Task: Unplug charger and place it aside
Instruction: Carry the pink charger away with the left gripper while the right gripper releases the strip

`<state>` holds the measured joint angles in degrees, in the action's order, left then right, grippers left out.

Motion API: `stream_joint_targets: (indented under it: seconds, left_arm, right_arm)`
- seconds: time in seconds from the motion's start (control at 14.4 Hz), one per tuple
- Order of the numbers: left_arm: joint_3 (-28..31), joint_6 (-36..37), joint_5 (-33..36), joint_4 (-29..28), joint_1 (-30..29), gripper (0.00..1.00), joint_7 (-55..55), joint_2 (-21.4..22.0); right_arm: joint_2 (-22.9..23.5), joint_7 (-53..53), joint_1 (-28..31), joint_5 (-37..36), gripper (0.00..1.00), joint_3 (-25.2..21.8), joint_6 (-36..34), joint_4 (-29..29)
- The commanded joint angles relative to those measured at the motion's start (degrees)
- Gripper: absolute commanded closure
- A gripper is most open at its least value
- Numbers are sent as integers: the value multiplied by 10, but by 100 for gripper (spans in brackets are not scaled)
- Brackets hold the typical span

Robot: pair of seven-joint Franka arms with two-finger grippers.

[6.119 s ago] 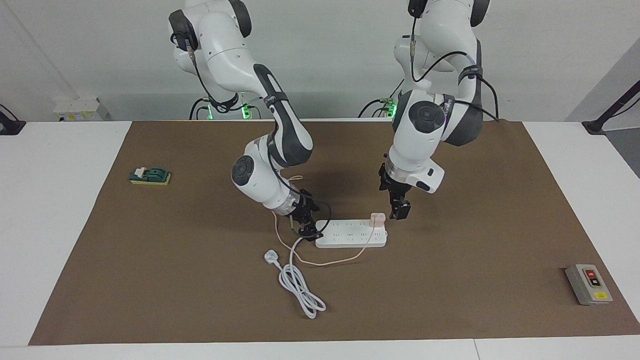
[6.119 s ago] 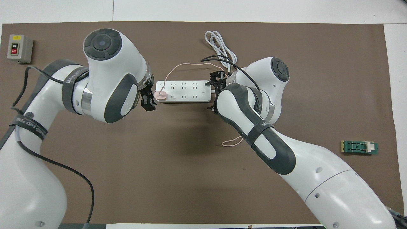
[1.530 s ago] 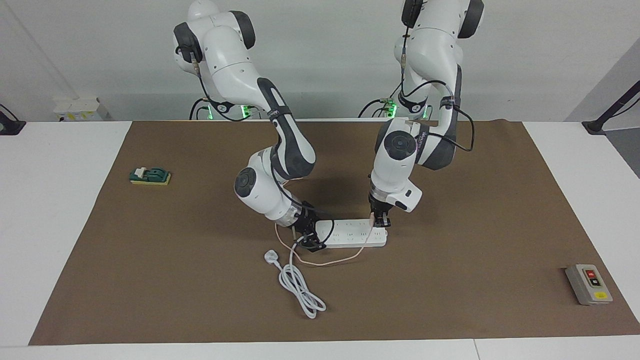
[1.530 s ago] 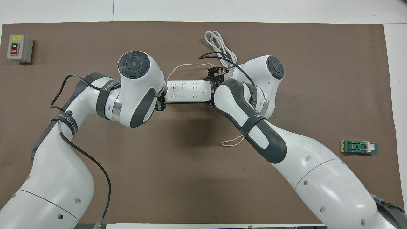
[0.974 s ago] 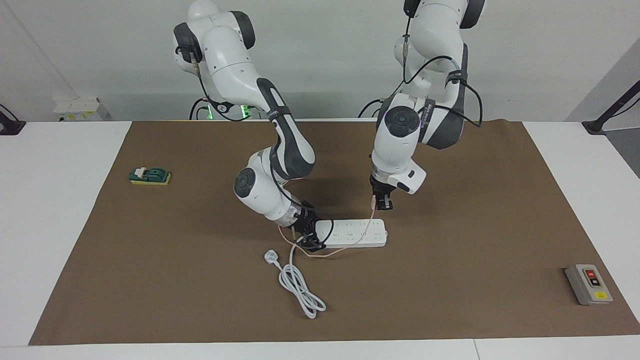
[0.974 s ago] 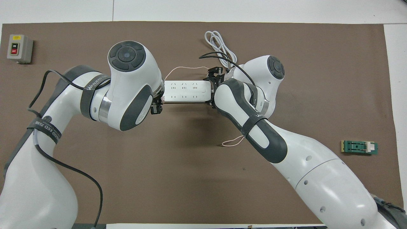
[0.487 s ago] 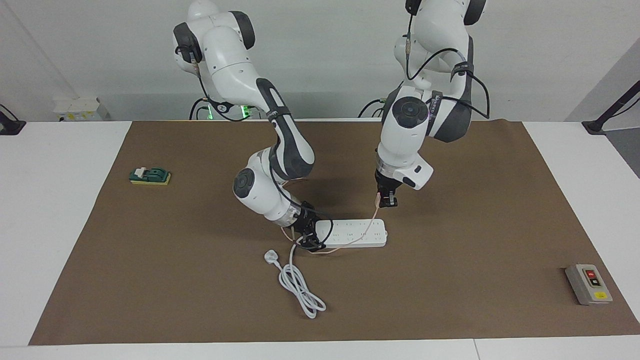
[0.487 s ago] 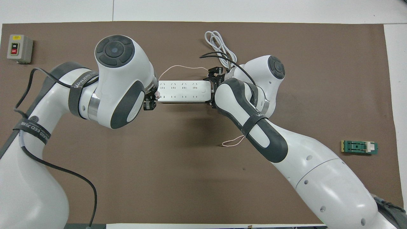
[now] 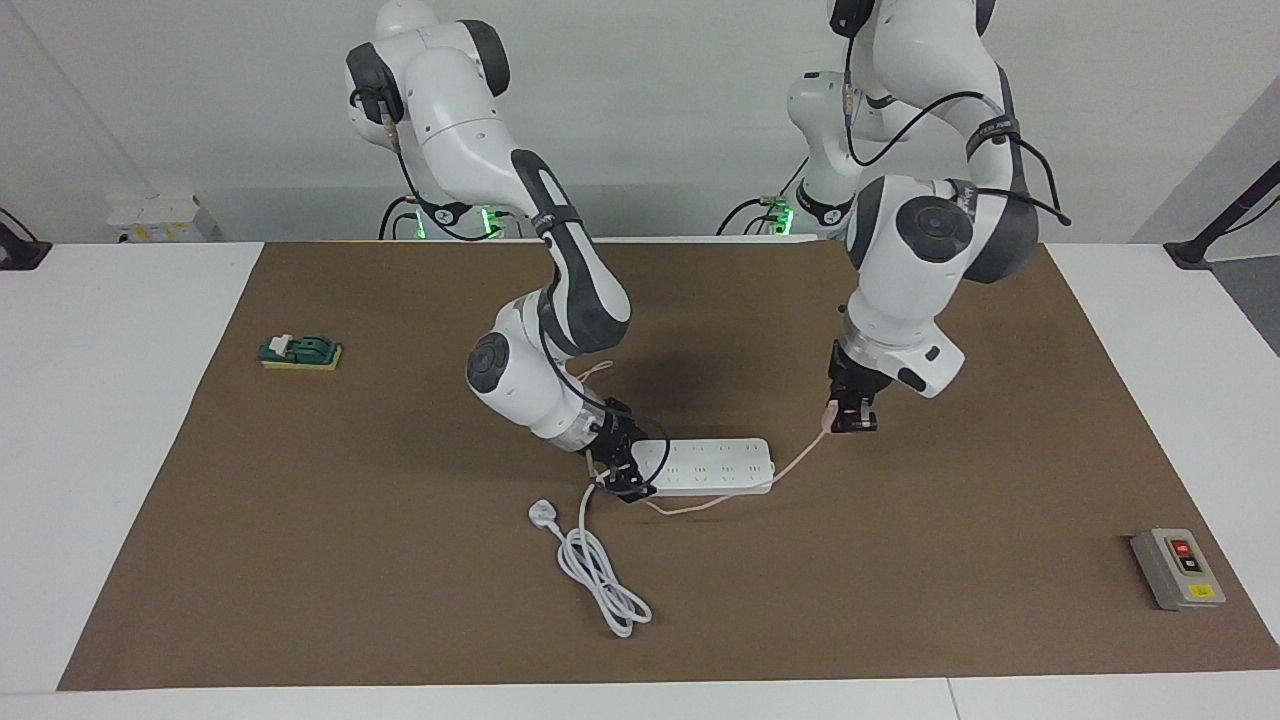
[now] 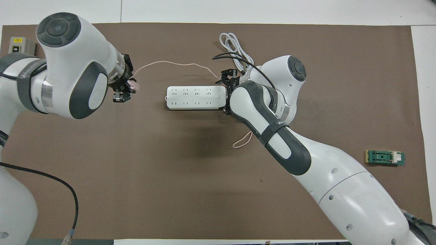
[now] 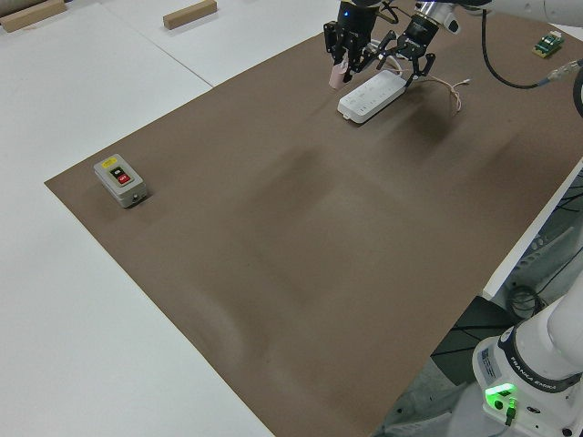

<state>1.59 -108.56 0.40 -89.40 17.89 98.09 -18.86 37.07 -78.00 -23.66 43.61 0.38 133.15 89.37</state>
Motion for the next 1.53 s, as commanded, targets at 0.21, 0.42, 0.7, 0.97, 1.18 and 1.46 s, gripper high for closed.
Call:
stream_joint_targets:
  seconds: [0.21,0.42,0.7,0.97,1.18,1.46]
  left_arm:
    - [-4,83,3,72,-70,100,-137,-22]
    - [-4,110,15,72,-116,100,-278,-14]
    - [-4,107,33,63,-157,100,-494,-6]
    - [-4,88,31,-10,-202,100,-799,38]
    - [-5,83,13,-70,-228,100,-1007,81]
    - [-4,72,-42,-155,-231,100,-1111,143]
  right_arm:
    - [-28,-12,2,16,0,2,-33,-5]
    - [-57,-15,10,10,0,-4,-71,-3]
    - [-97,-15,38,-19,0,-9,-111,-2]
    - [-151,-8,82,-85,0,-9,-162,-1]
    - [-175,-8,102,-127,0,-9,-177,-1]
    - [-198,35,135,-209,0,-9,-198,-2]
